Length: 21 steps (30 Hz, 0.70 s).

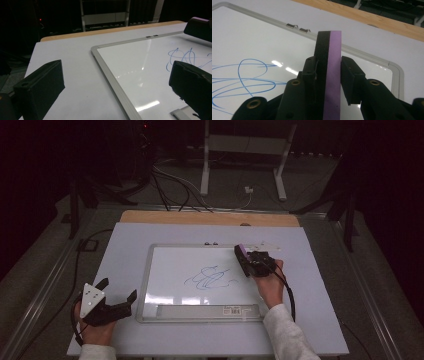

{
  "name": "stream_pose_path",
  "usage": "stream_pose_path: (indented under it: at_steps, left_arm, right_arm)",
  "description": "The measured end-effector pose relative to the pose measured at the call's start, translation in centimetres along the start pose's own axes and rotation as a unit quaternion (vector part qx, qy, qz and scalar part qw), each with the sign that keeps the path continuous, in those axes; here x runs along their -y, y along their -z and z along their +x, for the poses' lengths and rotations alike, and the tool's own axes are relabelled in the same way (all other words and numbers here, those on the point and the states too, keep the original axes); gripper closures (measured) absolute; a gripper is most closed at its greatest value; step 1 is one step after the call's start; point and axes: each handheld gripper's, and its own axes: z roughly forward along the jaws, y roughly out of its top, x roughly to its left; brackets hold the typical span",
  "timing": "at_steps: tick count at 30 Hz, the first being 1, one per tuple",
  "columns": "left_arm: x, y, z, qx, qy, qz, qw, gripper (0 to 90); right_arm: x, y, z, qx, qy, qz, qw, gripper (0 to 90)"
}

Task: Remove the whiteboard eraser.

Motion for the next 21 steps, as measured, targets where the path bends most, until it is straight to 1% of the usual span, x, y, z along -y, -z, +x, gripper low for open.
stream_pose_path:
  at_steps: [6,8,11,16,21]
  left_arm:
    - [0.0,0.0,0.0,0.000,0.000,0.000,1.0000,0.8]
    - [0.0,0.0,0.0,0.000,-0.001,-0.001,1.0000,0.8]
    - [0.0,0.0,0.0,0.000,-0.001,0.000,1.0000,0.8]
    - [0.0,0.0,0.0,-0.001,-0.001,0.000,1.0000,0.8]
    - [0.0,0.0,0.0,-0.001,-0.001,0.000,1.0000,0.8]
  right_arm:
    - [0.1,-0.4,0.5,0.003,0.011,0.004,0.9999,67.5]
    - [0.2,-0.6,0.8,0.006,0.019,0.006,0.9998,67.5]
    - [0.3,-0.7,1.0,0.006,0.020,0.008,0.9998,67.5]
    - [0.4,-1.0,1.3,0.009,0.031,0.013,0.9994,67.5]
    - [0.6,-1.4,1.7,0.008,0.042,0.020,0.9989,67.3]
